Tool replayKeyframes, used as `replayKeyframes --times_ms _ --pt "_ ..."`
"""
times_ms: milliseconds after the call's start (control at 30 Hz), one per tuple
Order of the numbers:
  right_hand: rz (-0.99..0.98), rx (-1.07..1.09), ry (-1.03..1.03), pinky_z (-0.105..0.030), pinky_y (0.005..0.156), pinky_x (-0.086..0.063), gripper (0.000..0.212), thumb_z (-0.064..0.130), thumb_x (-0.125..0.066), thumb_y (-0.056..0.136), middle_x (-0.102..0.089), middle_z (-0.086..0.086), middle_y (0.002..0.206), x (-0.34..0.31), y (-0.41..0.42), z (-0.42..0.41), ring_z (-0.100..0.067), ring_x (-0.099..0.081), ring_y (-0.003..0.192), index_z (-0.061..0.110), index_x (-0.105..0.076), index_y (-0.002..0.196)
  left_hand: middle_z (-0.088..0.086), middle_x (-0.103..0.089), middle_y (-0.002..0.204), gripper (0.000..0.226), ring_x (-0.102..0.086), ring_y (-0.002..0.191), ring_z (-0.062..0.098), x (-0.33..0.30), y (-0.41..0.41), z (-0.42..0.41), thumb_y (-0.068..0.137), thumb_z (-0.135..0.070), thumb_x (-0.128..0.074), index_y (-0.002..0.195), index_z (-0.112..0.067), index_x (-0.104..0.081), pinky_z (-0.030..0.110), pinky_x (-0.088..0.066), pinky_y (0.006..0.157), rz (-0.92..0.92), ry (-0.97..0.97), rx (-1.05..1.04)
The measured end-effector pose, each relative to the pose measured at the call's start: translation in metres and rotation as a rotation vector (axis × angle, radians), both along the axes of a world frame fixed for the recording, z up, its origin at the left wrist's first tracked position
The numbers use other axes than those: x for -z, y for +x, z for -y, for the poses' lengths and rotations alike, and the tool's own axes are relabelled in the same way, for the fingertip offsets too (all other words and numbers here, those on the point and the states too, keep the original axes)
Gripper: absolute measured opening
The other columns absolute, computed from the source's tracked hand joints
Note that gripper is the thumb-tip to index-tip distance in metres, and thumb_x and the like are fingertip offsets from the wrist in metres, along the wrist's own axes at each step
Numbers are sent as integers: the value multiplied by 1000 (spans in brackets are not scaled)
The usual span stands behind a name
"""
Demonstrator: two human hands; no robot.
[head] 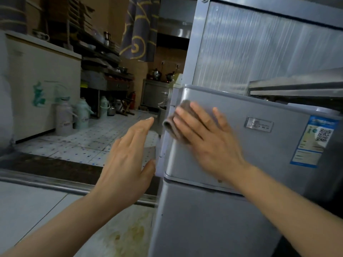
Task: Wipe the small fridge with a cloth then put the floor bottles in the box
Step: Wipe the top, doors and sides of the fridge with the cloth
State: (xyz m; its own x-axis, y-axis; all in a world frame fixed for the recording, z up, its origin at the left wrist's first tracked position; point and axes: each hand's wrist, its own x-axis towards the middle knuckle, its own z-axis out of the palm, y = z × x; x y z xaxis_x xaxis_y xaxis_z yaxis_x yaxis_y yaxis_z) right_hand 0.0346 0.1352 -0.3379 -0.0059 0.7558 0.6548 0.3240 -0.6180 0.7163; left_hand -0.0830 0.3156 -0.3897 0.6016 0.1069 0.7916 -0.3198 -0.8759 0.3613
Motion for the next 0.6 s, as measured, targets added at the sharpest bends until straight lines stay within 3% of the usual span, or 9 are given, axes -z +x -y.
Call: replayKeyframes --times_ms 167,233,367,467,600 --pt "-37 20 71 -47 115 -2 51 29 -46 91 -39 -6 150 -37 -5 -33 -31 -22 144 11 -45 140 -11 -29 146 83 -37 130 13 13 0 -12 83 -12 -60 146 -36 -11 39 -40 102 -32 -55 -7" --pt "-65 15 34 -47 116 -6 49 30 -43 91 -44 -9 145 -22 -4 -37 -33 -24 143 8 -51 134 -9 -30 146 83 -43 127 18 22 1 -15 83 -11 -61 147 -34 -13 38 -40 102 -62 -57 -12" --pt "-129 -9 -73 -47 117 -14 44 30 -44 91 -51 -10 140 38 -5 -34 -32 -26 142 7 -59 125 -5 -34 145 81 -33 134 11 41 2 -18 80 -7 -63 146 -26 -21 31 -31 106 -98 -59 -20" --pt "-176 -8 -146 -45 118 -12 49 24 -45 89 -43 -5 148 99 -11 -24 -29 -21 145 12 -52 135 -4 -37 143 80 -36 131 12 54 -1 -16 79 -5 -63 145 -25 -23 35 -34 104 -125 -58 -24" --pt "-151 -2 -165 -43 119 -6 70 13 -41 81 -20 -1 158 135 -9 -11 -25 -10 147 16 -27 150 -5 -37 144 78 -34 133 12 64 -3 -6 80 -6 -61 145 -26 -23 33 -30 106 -165 -45 1"
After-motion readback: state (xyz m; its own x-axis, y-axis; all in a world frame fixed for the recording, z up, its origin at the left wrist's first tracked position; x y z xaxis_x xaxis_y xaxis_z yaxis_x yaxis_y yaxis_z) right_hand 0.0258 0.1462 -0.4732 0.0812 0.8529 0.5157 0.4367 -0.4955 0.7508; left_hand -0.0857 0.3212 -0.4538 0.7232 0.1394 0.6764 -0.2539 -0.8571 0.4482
